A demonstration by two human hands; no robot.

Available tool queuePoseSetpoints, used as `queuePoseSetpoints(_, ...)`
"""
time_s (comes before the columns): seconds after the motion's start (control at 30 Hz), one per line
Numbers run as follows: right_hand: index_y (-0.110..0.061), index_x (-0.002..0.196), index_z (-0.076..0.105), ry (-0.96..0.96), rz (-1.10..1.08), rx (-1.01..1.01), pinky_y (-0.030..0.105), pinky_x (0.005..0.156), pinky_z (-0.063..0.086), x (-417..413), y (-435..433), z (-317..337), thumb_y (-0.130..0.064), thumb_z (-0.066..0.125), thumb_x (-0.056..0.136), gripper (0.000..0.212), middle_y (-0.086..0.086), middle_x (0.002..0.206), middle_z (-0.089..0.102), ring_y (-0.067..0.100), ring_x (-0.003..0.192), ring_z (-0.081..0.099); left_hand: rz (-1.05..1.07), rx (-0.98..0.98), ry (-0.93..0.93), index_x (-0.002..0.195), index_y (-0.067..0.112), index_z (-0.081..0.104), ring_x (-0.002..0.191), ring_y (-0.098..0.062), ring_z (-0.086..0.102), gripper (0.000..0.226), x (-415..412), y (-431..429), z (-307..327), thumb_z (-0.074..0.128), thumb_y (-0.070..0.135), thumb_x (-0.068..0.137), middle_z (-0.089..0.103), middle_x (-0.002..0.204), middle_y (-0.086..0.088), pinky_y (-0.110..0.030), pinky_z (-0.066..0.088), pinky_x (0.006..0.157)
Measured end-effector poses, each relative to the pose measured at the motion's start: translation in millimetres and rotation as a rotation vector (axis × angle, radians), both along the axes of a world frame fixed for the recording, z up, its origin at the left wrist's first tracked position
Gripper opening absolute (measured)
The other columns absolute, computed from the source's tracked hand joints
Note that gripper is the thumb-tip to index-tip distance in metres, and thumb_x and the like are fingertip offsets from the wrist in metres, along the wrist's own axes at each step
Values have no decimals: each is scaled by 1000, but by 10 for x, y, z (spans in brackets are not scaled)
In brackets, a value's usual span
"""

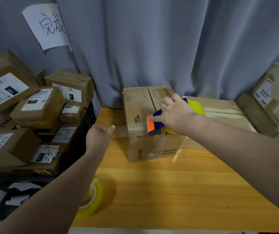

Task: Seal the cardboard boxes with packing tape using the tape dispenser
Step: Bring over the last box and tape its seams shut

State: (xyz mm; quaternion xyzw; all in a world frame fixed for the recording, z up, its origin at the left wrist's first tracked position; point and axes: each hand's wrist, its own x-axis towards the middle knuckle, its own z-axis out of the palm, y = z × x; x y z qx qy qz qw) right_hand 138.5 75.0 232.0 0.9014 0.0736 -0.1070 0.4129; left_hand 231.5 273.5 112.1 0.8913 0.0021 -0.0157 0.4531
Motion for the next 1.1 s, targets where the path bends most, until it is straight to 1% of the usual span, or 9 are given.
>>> queuePoseSetpoints(0.17,-38,152,10,11,-1,19,45,100,30,42,23,-32,-27,49,99,66,14,136,42,33,126,35,16,-17,2,86,5,52,57,-18,46,35,15,17,-56,65,37,88,49,68,-5,-29,36,49)
queuePoseSetpoints(0.4,-37,152,11,36,-22,6,45,101,29,82,56,-65,-28,55,97,71,15,138,40,34,127,34,-1,5,171,66,11,40,55,-22,41,43,6,-88,-309,63,37,90,40,63,-4,-30,33,53)
queuePoseSetpoints(0.53,-37,152,12,35,-22,19,45,101,29,65,48,-76,-28,51,98,68,15,137,40,33,126,34,56,-207,425,86,2,58,67,-33,52,41,-34,-280,-411,66,41,86,53,70,-8,-31,40,59)
queuePoseSetpoints(0.6,-37,152,12,33,-21,26,45,101,30,65,45,-95,-29,50,98,66,14,136,41,33,125,35,86,-283,546,108,1,61,58,-25,50,49,-37,-365,-437,67,44,85,60,82,-4,-28,41,53)
queuePoseSetpoints(0.73,-39,151,14,23,-21,33,46,100,30,87,33,-122,-30,48,99,63,15,136,42,33,125,35,53,-305,767,70,12,56,50,-12,37,44,2,-383,-516,67,53,80,49,61,-1,-22,29,45)
queuePoseSetpoints(0.83,-39,151,13,25,-25,32,47,101,30,99,33,-123,-32,51,98,66,15,137,41,33,127,34,29,-256,802,68,11,56,52,-11,40,49,29,-383,-544,61,57,83,56,69,-1,-21,28,48)
queuePoseSetpoints(0.93,-39,151,15,28,-34,26,46,100,30,110,37,-123,-32,55,96,68,15,137,42,34,126,34,-17,-214,815,76,13,62,62,-9,48,47,35,-392,-523,55,58,87,68,96,1,-22,32,56)
queuePoseSetpoints(1.0,-39,150,16,28,-33,32,45,99,31,110,36,-123,-31,55,96,67,15,136,42,33,126,34,-45,-188,780,97,12,66,70,-9,53,47,39,-382,-504,52,56,89,70,101,4,-22,36,62)
queuePoseSetpoints(1.1,-38,151,15,28,-27,47,44,99,31,96,41,-122,-31,54,97,67,15,136,42,33,125,34,-30,-226,662,134,4,42,87,-16,56,62,56,-400,-481,56,47,91,69,104,-2,-29,40,74)
